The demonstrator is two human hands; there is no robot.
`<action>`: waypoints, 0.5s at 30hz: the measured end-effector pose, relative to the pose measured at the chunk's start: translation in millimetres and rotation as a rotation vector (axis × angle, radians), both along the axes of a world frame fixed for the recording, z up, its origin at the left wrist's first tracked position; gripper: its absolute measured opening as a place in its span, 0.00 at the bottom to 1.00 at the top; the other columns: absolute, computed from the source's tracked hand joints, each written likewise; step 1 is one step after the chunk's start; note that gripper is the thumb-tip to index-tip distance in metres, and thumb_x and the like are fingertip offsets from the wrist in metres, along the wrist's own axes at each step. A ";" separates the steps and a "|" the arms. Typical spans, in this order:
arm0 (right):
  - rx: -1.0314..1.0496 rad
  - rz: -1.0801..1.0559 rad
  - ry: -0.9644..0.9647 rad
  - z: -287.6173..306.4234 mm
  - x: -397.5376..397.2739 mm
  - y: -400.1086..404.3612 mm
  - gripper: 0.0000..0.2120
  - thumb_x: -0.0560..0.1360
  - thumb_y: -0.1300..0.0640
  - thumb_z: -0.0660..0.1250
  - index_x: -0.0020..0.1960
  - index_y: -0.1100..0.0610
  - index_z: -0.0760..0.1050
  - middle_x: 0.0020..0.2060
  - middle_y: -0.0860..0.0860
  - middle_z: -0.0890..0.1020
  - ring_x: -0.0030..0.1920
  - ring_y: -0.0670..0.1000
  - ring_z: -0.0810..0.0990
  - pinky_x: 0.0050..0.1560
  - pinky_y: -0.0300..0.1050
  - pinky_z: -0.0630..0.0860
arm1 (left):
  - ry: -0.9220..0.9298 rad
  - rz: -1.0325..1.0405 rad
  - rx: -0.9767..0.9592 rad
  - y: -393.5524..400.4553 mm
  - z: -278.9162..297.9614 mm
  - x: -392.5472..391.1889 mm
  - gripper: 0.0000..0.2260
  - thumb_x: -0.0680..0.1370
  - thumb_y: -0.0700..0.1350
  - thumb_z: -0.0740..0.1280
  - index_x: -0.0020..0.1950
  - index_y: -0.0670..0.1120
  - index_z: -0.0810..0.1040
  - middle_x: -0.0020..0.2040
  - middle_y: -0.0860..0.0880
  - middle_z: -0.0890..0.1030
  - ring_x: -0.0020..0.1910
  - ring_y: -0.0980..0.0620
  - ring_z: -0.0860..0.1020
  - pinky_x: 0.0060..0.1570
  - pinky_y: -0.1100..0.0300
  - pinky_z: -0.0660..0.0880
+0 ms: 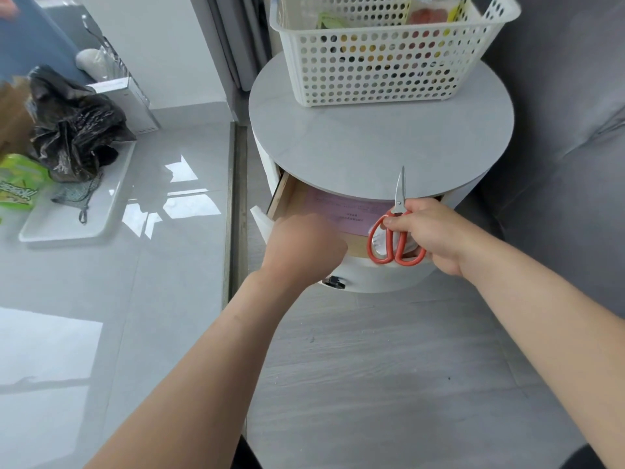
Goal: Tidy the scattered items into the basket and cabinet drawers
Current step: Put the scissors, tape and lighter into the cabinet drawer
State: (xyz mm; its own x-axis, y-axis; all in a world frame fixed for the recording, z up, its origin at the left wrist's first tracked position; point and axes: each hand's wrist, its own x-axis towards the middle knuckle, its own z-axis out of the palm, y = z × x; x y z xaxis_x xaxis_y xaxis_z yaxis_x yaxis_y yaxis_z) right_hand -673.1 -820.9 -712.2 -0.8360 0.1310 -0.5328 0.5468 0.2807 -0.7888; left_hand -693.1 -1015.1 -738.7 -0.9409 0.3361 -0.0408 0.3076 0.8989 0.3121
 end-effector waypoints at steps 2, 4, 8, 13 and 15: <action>-0.007 0.016 -0.008 0.4 -0.1 0.6 0.03 0.78 0.59 0.67 0.47 0.58 0.75 0.47 0.61 0.83 0.45 0.56 0.81 0.47 0.49 0.73 | -0.039 0.013 0.004 0.4 0.6 -4.9 0.12 0.69 0.45 0.63 0.27 0.43 0.68 0.24 0.46 0.64 0.28 0.45 0.62 0.28 0.58 0.57; -0.017 0.026 -0.019 0.8 -0.6 2.5 0.06 0.78 0.58 0.67 0.51 0.62 0.75 0.52 0.64 0.82 0.45 0.57 0.81 0.46 0.50 0.74 | -0.085 0.025 0.010 1.7 1.6 -10.7 0.12 0.70 0.45 0.64 0.29 0.40 0.72 0.25 0.45 0.65 0.28 0.46 0.62 0.27 0.58 0.59; -0.038 0.060 -0.039 1.8 -0.3 4.5 0.10 0.78 0.59 0.67 0.57 0.63 0.75 0.53 0.64 0.82 0.45 0.56 0.81 0.46 0.50 0.74 | -0.134 -0.031 0.018 4.2 1.1 -13.4 0.13 0.71 0.46 0.64 0.28 0.42 0.69 0.26 0.45 0.67 0.29 0.46 0.64 0.28 0.57 0.62; -0.047 0.056 -0.047 -3.3 2.3 -0.2 0.03 0.78 0.59 0.67 0.48 0.59 0.75 0.45 0.59 0.82 0.44 0.57 0.81 0.44 0.49 0.72 | -0.189 -0.123 -0.016 -0.5 3.0 -9.3 0.12 0.71 0.46 0.62 0.28 0.43 0.68 0.27 0.46 0.71 0.29 0.47 0.68 0.29 0.58 0.64; -0.055 0.058 -0.069 -6.6 3.9 -1.3 0.03 0.78 0.59 0.67 0.48 0.58 0.75 0.46 0.60 0.83 0.47 0.59 0.82 0.44 0.49 0.72 | -0.204 -0.145 -0.033 -2.0 3.5 -6.7 0.12 0.71 0.46 0.62 0.29 0.43 0.69 0.27 0.46 0.71 0.30 0.47 0.68 0.29 0.58 0.65</action>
